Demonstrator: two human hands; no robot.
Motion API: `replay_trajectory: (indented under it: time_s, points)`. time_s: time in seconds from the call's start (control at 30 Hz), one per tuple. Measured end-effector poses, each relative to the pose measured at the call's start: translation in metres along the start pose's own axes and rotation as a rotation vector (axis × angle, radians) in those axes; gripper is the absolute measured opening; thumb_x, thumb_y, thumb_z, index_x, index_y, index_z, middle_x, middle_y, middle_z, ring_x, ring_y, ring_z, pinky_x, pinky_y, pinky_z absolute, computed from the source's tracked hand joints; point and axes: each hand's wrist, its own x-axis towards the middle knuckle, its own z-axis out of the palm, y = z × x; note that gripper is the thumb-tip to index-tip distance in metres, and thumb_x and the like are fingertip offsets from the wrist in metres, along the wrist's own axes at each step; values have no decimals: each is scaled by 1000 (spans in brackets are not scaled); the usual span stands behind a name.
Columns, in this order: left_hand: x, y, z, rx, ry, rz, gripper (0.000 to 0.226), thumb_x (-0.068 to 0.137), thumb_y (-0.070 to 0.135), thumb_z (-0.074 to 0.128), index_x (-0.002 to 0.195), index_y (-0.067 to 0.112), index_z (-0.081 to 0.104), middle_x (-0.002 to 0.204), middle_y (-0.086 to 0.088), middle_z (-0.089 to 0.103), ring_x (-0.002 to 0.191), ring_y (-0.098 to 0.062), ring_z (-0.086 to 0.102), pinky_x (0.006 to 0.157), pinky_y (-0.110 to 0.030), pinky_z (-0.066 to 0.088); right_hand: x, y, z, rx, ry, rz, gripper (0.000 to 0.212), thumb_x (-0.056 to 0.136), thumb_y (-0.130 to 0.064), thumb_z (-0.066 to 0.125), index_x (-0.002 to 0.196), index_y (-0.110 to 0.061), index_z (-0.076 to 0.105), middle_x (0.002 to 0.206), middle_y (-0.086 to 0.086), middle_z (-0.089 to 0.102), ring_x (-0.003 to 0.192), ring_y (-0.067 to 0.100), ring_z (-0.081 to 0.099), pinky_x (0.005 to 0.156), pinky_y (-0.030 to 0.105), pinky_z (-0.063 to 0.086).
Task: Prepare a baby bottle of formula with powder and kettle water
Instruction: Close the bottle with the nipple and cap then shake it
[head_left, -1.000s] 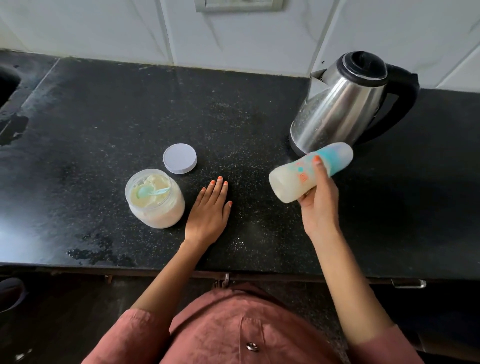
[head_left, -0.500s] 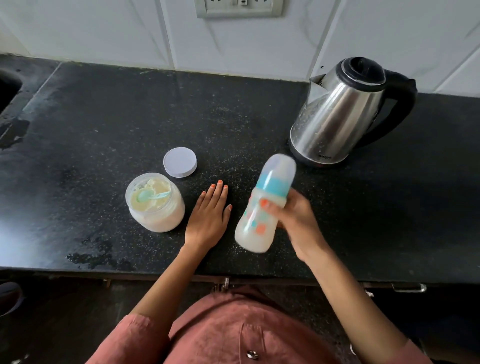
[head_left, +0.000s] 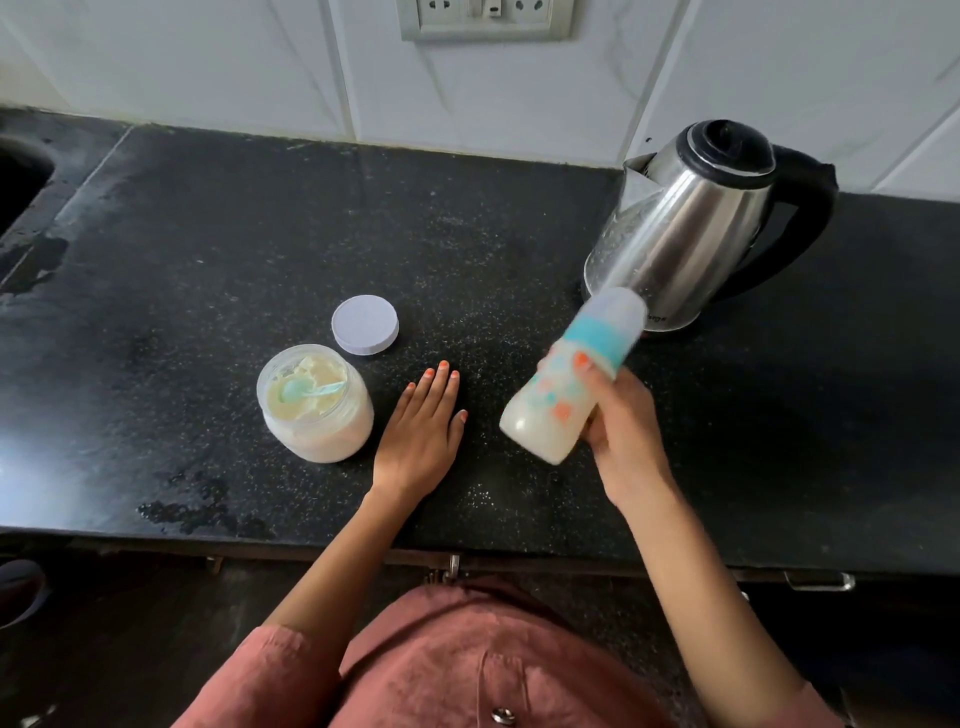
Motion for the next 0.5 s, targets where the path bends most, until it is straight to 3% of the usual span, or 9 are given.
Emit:
replay_trajectory:
  time_s: [0.1, 0.2, 0.3, 0.37, 0.43, 0.5]
  points:
    - [-1, 0, 0, -6, -8, 6, 54, 100, 39, 16, 147, 17, 2, 156, 3, -3, 137, -4, -12, 110, -22, -12, 5, 4, 3, 210, 192, 6, 41, 79, -31, 62, 117, -17, 55, 103, 0, 66, 90, 10, 66, 67, 24, 55]
    - [1, -1, 3, 8, -8, 6, 67, 89, 50, -1, 147, 17, 5, 156, 2, 0, 142, -8, -5, 110, -22, -10, -9, 13, 8, -69, 6, 37, 42, 62, -31, 69, 101, -17, 63, 91, -1, 69, 82, 13, 66, 64, 22, 54]
    - [2, -1, 4, 2, -27, -3, 58, 96, 44, 8, 147, 17, 5, 156, 2, -1, 143, -10, -3, 110, -22, -10, -14, 14, 8, -233, -82, 54, 41, 58, -24, 81, 95, -16, 65, 91, 1, 71, 84, 16, 66, 69, 26, 55]
    - [1, -1, 3, 11, 1, 4, 66, 89, 48, -1, 147, 17, 6, 156, 2, 0, 143, -10, -2, 110, -22, -10, -5, 5, 9, 49, 47, 60, 43, 68, -30, 73, 106, -15, 62, 103, 5, 68, 92, 18, 65, 75, 32, 56]
    - [0, -1, 2, 16, 6, 7, 64, 91, 48, 1, 147, 17, 5, 156, 2, 0, 143, -10, -3, 110, -22, -10, 5, 0, 8, 313, 190, 36, 32, 81, -31, 61, 110, -19, 58, 105, 2, 66, 94, 13, 64, 72, 27, 57]
    - [-1, 0, 2, 9, -4, 8, 61, 94, 46, 5, 147, 16, 6, 156, 1, 0, 143, -11, -3, 111, -22, -10, 4, 3, 11, 271, 179, 34, 28, 85, -30, 59, 112, -20, 57, 102, -1, 66, 90, 10, 65, 68, 24, 57]
